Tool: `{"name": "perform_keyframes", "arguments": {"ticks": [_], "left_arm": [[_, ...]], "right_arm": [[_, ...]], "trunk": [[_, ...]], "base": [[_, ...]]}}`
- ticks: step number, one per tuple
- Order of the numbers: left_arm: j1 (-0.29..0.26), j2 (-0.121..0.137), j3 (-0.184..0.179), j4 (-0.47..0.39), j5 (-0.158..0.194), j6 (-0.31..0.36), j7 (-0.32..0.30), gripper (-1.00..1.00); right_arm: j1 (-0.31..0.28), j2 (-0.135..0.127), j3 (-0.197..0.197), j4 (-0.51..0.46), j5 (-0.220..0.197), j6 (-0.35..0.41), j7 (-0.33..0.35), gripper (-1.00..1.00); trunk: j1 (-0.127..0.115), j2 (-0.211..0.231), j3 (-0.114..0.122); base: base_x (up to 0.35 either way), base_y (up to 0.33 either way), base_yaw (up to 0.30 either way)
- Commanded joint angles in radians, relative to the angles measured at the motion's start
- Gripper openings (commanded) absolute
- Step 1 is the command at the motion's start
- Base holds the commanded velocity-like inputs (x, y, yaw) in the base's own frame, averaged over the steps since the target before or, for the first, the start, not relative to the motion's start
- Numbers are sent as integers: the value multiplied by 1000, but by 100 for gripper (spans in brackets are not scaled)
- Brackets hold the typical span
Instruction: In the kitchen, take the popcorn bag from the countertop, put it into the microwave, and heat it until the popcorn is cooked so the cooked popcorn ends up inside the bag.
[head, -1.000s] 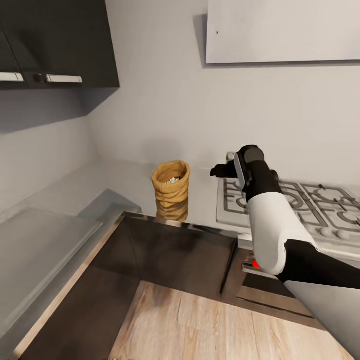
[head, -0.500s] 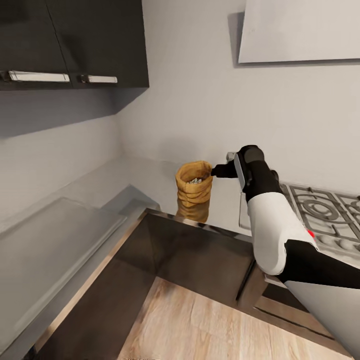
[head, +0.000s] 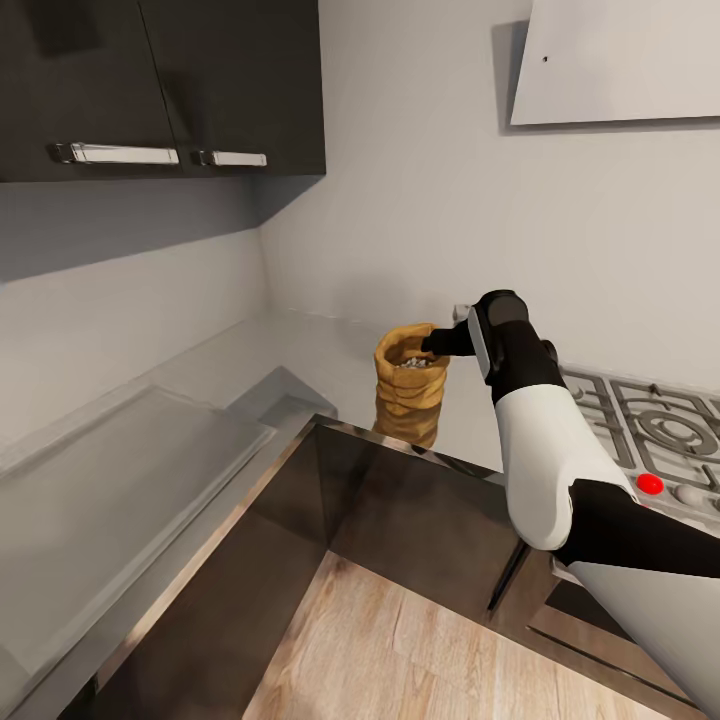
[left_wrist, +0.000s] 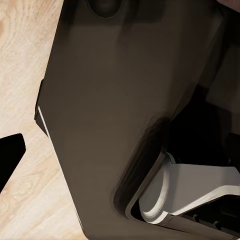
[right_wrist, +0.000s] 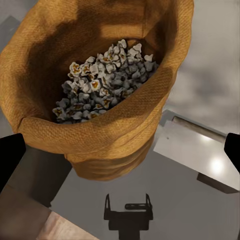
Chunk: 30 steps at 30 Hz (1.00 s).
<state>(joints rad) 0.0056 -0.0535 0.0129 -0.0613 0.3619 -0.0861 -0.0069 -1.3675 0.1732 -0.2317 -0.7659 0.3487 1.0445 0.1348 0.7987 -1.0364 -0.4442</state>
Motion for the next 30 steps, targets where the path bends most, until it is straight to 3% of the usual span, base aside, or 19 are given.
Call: {"name": "perform_keyframes", "arguments": {"ticks": [1,6,12,23,30], "left_arm": [[1,0,1,-2,5,-1,-1,100],[1,0,1,-2,5,-1,-1,100],[1,0,1,-2,6,-1,2,100],[1,0,2,-2,6,-1,4,100],[1,0,1,-2,6,-1,4,100]], "right_arm": [[-1,1,-5,-1,10,3,9,100],[-1,1,1,-5,16,3,-2,100],[-1,1,0,-15,9,3,-88,100],[-1,1,-2,-27,6,3,-91,100],[-1,1,-1,-32,8,3,-90,100]], "trunk": [[0,-1,-1],[0,-1,-1],[0,-1,-1],[0,-1,-1],[0,-1,-1]], "base": [[0,0,0],[0,0,0],[0,0,0],[0,0,7],[0,0,230]]}}
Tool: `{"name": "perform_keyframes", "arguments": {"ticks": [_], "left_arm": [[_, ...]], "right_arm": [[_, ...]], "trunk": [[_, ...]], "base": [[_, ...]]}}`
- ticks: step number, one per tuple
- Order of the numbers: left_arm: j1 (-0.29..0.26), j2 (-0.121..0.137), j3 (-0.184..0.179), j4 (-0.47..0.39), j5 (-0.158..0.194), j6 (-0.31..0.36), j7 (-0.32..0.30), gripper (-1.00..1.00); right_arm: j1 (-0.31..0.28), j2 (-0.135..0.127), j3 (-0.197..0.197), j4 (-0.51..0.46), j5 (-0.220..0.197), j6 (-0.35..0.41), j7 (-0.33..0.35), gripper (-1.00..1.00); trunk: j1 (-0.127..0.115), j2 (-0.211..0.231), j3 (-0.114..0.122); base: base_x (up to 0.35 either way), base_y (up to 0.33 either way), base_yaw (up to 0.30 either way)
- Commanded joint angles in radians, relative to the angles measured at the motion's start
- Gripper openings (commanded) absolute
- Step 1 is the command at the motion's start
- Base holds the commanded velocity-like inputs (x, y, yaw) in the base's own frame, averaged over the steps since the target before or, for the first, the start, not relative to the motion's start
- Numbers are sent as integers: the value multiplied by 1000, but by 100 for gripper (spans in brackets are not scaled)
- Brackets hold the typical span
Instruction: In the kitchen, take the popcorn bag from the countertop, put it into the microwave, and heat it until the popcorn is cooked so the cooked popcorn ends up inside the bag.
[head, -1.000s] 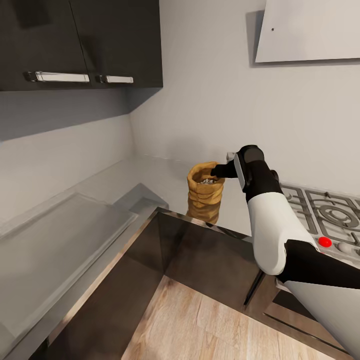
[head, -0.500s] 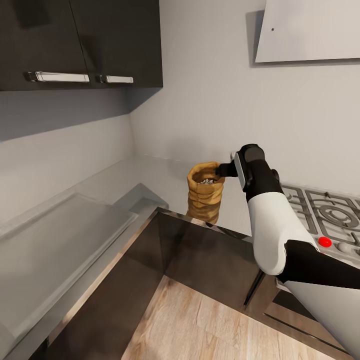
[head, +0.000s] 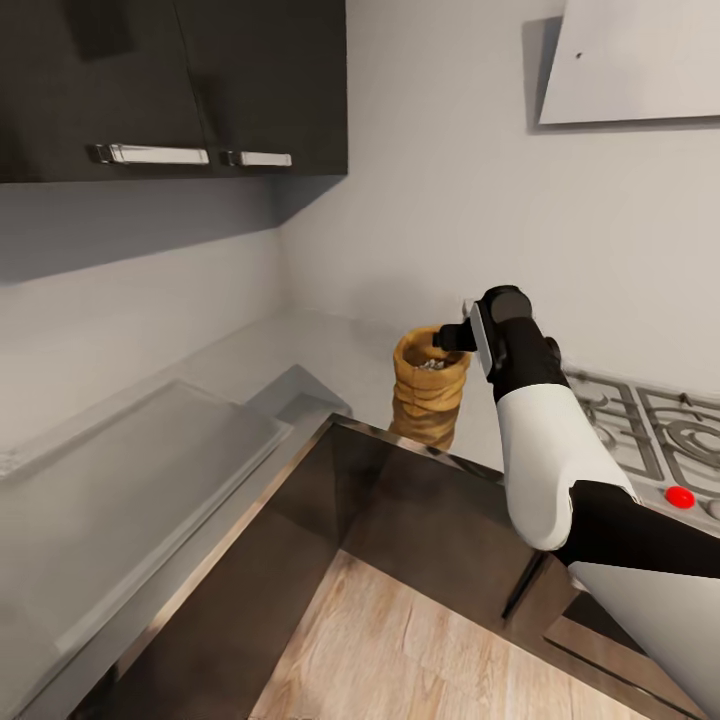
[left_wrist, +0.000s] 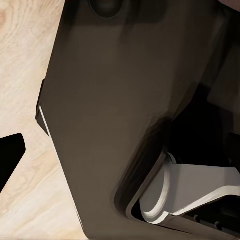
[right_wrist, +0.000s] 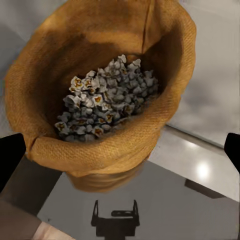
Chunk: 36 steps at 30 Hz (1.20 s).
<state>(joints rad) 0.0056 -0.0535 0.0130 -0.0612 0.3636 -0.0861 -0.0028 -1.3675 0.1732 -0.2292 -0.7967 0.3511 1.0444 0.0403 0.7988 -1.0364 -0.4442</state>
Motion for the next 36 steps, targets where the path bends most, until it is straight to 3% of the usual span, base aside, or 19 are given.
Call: {"name": "perform_keyframes", "arguments": {"ticks": [1,11,13,16,21,27,31,36], "left_arm": [[1,0,1,-2,5,-1,0,100],[1,0,1,-2,5,-1,0,100],[1,0,1,-2,5,-1,0,100],[1,0,2,-2,5,-1,0,100],[1,0,2,-2,5,-1,1,100],[1,0,2,-2,6,-1,1,100],[1,0,3,-3,5,-2,0,100],[1,0,4,-5,7,0,0,100]], "right_arm": [[-1,1,-4,-1,6,3,4,100],[-1,1,0,0,20,3,-4,100],[-1,1,1,5,25,3,-59,100],[-1,1,1,9,3,3,-150,100],[-1,1,1,10,-84,3,-182,100],[-1,1,-1,10,-94,3,-184,100],[9,-1,-23,6,-92,3,-207,100],[10,1,5,-1,-79,3,-196,100]], "trunk": [[0,-1,-1],[0,-1,-1],[0,-1,-1],[0,-1,-1],[0,-1,-1],[0,-1,-1],[0,-1,-1],[0,-1,-1]], "base": [[0,0,267],[0,0,69],[0,0,0],[0,0,0],[0,0,0],[0,0,0],[0,0,0],[0,0,0]]}}
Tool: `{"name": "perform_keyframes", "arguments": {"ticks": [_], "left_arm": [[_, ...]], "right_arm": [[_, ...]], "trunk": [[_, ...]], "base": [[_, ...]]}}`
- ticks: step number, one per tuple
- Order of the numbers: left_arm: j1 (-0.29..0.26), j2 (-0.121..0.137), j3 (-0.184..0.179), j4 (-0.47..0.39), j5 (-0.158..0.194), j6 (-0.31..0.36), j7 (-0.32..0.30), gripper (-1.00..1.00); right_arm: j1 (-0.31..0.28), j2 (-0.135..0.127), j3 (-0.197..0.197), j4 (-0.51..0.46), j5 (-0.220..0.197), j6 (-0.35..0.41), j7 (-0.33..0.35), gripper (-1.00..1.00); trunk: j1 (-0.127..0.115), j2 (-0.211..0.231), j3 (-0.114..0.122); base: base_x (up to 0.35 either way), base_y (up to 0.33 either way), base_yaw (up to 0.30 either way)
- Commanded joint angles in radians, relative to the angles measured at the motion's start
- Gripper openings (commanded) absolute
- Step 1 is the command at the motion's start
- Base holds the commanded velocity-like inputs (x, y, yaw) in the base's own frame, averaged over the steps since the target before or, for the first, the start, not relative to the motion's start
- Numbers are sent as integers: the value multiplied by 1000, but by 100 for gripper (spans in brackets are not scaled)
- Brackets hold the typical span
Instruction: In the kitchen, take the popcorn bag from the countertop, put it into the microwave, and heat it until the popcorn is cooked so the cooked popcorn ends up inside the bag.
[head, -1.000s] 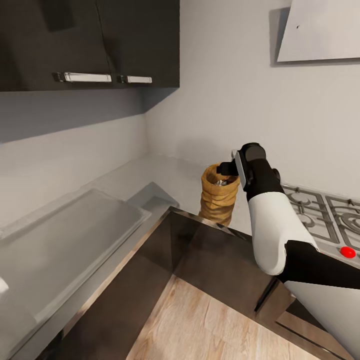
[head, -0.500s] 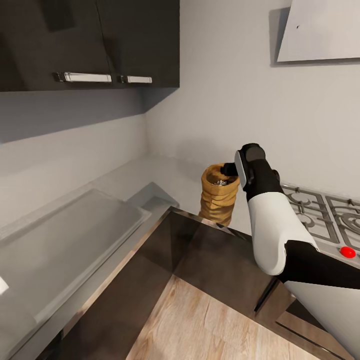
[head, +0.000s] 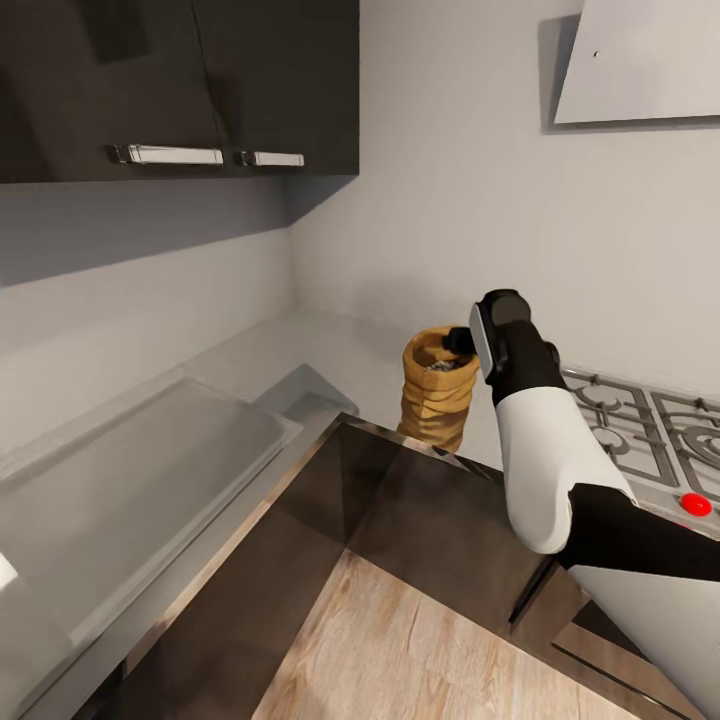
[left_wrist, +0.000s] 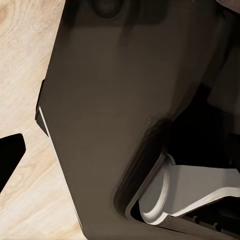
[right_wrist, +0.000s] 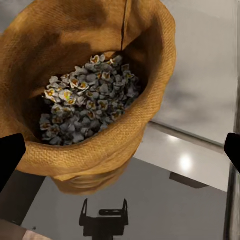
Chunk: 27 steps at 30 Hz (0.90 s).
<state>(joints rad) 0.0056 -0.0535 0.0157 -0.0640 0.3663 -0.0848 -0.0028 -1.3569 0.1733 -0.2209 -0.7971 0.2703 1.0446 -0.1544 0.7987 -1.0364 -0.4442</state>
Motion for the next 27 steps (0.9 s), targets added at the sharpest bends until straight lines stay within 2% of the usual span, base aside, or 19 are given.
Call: {"name": "perform_keyframes", "arguments": {"ticks": [1,12,27], "left_arm": [[1,0,1,-2,5,0,0,100],[1,0,1,-2,3,-1,-2,100],[1,0,1,-2,3,-1,-2,100]], "right_arm": [[-1,1,-1,-4,2,3,-1,100],[-1,1,5,-18,4,3,0,100],[-1,1,5,-9,-6,3,9,100]], "trunk": [[0,-1,-1],[0,-1,-1],[0,-1,-1]], "base": [[0,0,0],[0,-176,0],[0,-8,0]]}}
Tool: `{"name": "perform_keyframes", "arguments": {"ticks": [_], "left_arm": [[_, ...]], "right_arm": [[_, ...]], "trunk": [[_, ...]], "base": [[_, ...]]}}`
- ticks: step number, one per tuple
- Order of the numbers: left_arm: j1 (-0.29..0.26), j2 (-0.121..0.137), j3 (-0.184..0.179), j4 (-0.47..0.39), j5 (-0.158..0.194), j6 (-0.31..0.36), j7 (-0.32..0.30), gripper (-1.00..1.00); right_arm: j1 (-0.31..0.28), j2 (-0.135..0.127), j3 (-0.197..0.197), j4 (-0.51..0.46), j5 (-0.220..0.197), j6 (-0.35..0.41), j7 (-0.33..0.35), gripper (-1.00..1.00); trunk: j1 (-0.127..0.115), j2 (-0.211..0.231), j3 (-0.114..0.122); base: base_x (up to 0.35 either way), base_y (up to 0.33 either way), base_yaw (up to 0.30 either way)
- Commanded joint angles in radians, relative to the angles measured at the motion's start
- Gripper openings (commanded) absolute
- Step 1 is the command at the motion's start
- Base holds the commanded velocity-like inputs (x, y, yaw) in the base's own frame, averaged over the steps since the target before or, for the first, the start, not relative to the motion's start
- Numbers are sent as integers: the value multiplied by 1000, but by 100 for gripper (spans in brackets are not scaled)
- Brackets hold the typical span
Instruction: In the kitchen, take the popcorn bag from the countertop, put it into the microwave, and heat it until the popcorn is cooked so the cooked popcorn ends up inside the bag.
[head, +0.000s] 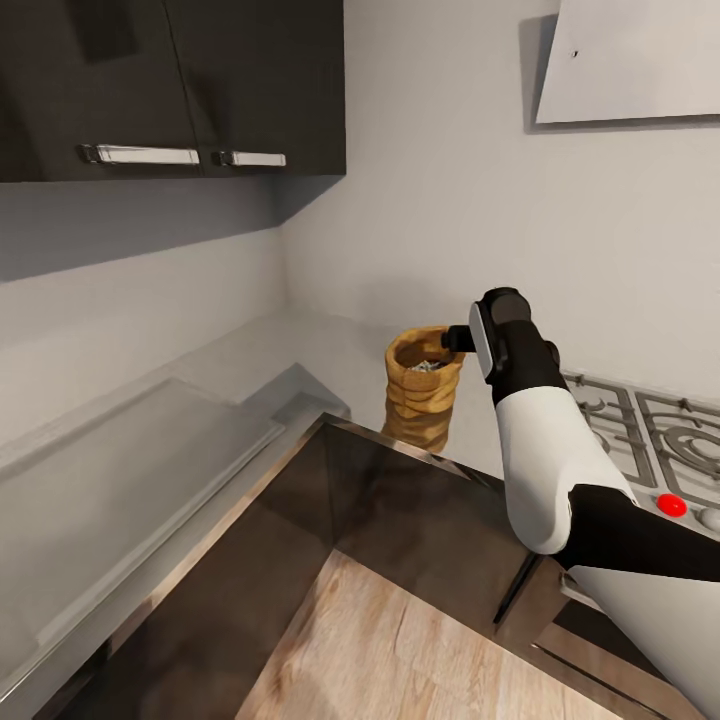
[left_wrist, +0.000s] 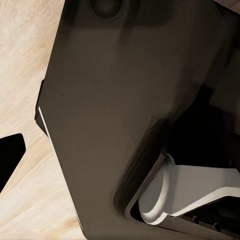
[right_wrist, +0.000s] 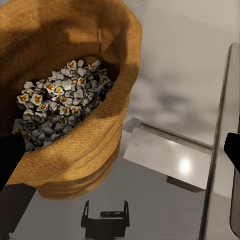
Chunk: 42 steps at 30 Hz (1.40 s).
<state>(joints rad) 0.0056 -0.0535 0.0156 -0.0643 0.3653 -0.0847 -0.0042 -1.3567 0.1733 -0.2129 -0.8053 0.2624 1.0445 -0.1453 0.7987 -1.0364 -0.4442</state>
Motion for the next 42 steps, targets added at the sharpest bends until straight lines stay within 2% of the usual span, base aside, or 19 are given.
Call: {"name": "perform_keyframes", "arguments": {"ticks": [1,17,24,26,42], "left_arm": [[1,0,1,-2,4,-1,0,100],[1,0,-1,-1,3,-1,0,100],[1,0,-2,-1,3,-1,0,100],[1,0,-2,-1,3,-1,0,100],[1,0,0,-1,3,-1,0,100]], "right_arm": [[-1,1,-3,0,3,3,-1,100],[-1,1,-4,9,0,3,-8,100],[-1,-1,-7,106,0,1,-16,100],[-1,-3,-8,124,1,-19,-17,100],[-1,-11,-11,134,2,-30,-14,100]], "trunk": [[0,-1,-1],[0,-1,-1],[0,-1,-1],[0,-1,-1],[0,-1,-1]], "base": [[0,0,0],[127,0,0],[130,0,0],[139,0,0],[96,0,0]]}}
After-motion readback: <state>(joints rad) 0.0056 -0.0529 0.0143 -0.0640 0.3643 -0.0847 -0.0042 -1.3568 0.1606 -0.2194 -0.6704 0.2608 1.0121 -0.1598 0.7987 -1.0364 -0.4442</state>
